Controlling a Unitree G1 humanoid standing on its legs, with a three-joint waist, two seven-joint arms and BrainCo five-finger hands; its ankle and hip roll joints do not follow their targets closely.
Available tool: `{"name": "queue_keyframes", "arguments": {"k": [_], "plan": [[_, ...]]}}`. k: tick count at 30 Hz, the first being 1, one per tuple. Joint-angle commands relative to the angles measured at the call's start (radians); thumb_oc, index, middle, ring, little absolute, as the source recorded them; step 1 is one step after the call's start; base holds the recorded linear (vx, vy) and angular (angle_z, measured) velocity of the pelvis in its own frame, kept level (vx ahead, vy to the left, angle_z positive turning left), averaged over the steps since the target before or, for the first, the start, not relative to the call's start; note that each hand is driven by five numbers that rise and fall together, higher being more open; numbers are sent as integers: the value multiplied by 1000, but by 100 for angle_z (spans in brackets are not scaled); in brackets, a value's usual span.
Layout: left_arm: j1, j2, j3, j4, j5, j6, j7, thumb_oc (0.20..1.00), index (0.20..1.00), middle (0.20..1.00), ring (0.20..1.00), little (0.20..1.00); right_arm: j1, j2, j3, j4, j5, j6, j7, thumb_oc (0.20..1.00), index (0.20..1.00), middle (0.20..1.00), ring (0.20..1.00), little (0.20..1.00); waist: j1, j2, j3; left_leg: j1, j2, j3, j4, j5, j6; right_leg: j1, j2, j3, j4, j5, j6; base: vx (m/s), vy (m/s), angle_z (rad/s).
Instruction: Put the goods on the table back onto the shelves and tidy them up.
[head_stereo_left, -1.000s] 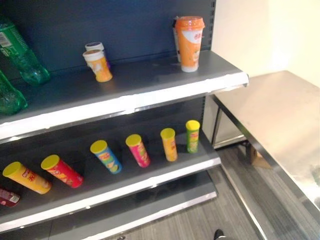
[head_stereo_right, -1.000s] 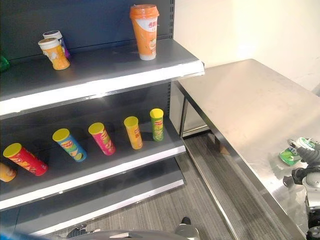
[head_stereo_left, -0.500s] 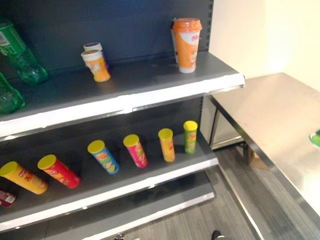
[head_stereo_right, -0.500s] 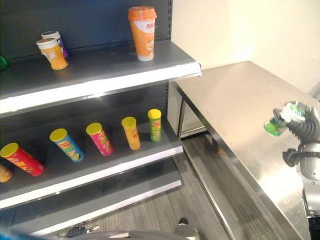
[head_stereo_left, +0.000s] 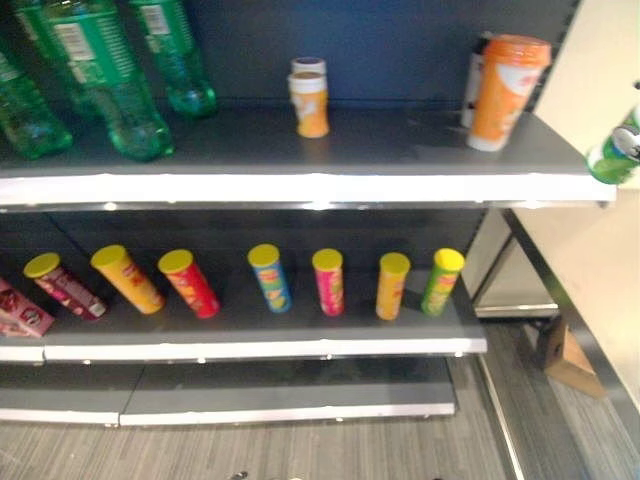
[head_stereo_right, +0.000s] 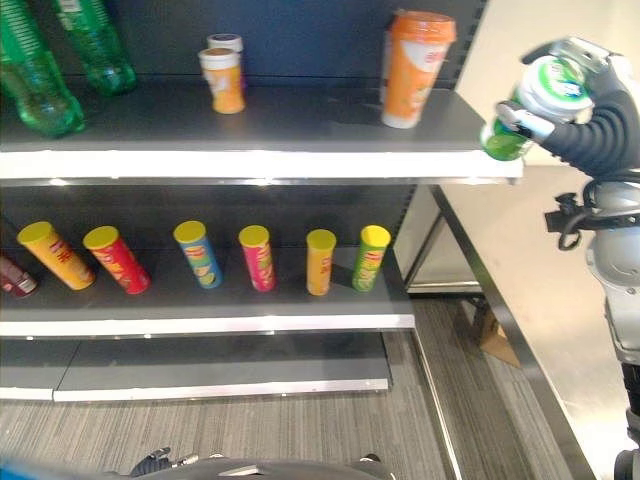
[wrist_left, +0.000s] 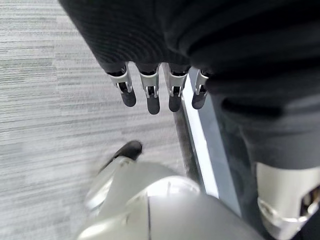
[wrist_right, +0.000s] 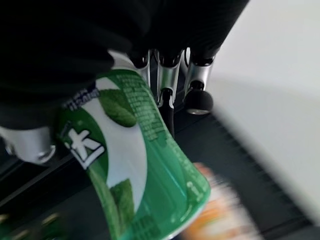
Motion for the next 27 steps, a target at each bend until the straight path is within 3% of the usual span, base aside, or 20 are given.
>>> {"name": "queue_keyframes", "arguments": {"k": [1,3,5,6,8,9,10,11,12,15,17,19,27], "plan": [[-41,30,-46,11,20,-27,23,1000,1000,1000,1000,1000,-119,-91,20,-25,-25,-11,-15,200,200,200,200,200,33,4,-14,-24,-5,17,-39,63,-12,2,-45,26,63,-67,38,28,266,22],[-40,28,-41,11,19,-27,23,1000,1000,1000,1000,1000,-138,-91,38,-18,-26,-11,-16,200,200,200,200,200,28,2,-14,-23,-13,19,-44,63,-8,-1,-52,29,67,-67,42,23,166,16],[-37,44,-50,9,15,-28,27,1000,1000,1000,1000,1000,-274,-105,163,-4,-21,-3,-9,200,200,200,200,200,49,-13,-21,-9,-71,15,-77,44,19,-17,-107,18,110,-40,65,36,208,20],[-36,42,-47,9,15,-28,27,1000,1000,1000,1000,1000,-284,-106,173,0,-21,-4,-10,200,200,200,200,200,46,-12,-21,-9,-72,16,-78,44,19,-18,-109,18,111,-40,66,37,151,15],[-38,72,-60,7,14,-27,28,1000,1000,1000,1000,1000,-444,-109,331,53,-8,10,12,200,200,200,200,200,72,-25,-25,3,-99,8,-103,41,34,-28,-127,7,157,-15,73,34,109,4],[-37,69,-56,7,14,-27,27,1000,1000,1000,1000,1000,-465,-108,351,63,-7,7,11,200,200,200,200,200,68,-23,-24,4,-100,9,-104,42,35,-30,-128,8,159,-15,73,25,20,6],[-41,84,-67,2,9,-25,27,1000,1000,1000,1000,1000,-508,-109,396,92,0,16,18,200,200,200,200,200,74,-29,-22,3,-102,-4,-111,45,37,-44,-119,23,183,-4,71,18,-28,12],[-57,107,-79,-6,1,-25,26,1000,1000,1000,1000,1000,-604,-122,493,165,17,32,33,200,200,200,200,200,73,-35,-20,0,-102,-28,-127,55,39,-70,-74,92,178,-29,66,28,-52,16],[-62,105,-78,-16,-8,-26,23,1000,1000,1000,1000,1000,-708,-113,593,232,31,30,35,200,200,200,200,200,71,-22,-22,-1,-96,-31,-136,61,35,-84,-44,131,167,-51,58,19,-73,27],[-75,114,-100,-38,-16,-38,12,1000,1000,1000,1000,1000,-834,-91,704,338,58,42,40,200,200,200,200,200,75,-14,-21,-14,-99,-73,-134,58,34,-87,12,205,73,-84,46,11,-56,51],[-74,110,-105,-45,-27,-34,9,1000,1000,1000,1000,1000,-848,-76,723,360,69,38,43,200,200,200,200,200,78,-13,-20,-19,-98,-86,-124,59,31,-78,19,209,63,-87,38,-21,-68,65],[-66,89,-98,-36,-50,-29,4,1000,1000,1000,1000,1000,-869,-19,749,456,81,51,54,200,200,200,200,200,99,-11,-38,-46,-75,-100,-104,88,25,-20,45,142,-4,-70,25,14,-161,58],[-54,47,-108,30,-21,-13,22,1000,1000,1000,1000,1000,-825,120,700,633,96,82,35,200,200,200,200,200,127,-8,-44,-75,-51,-129,-79,106,10,33,69,70,-18,-92,2,50,-69,19]]}}
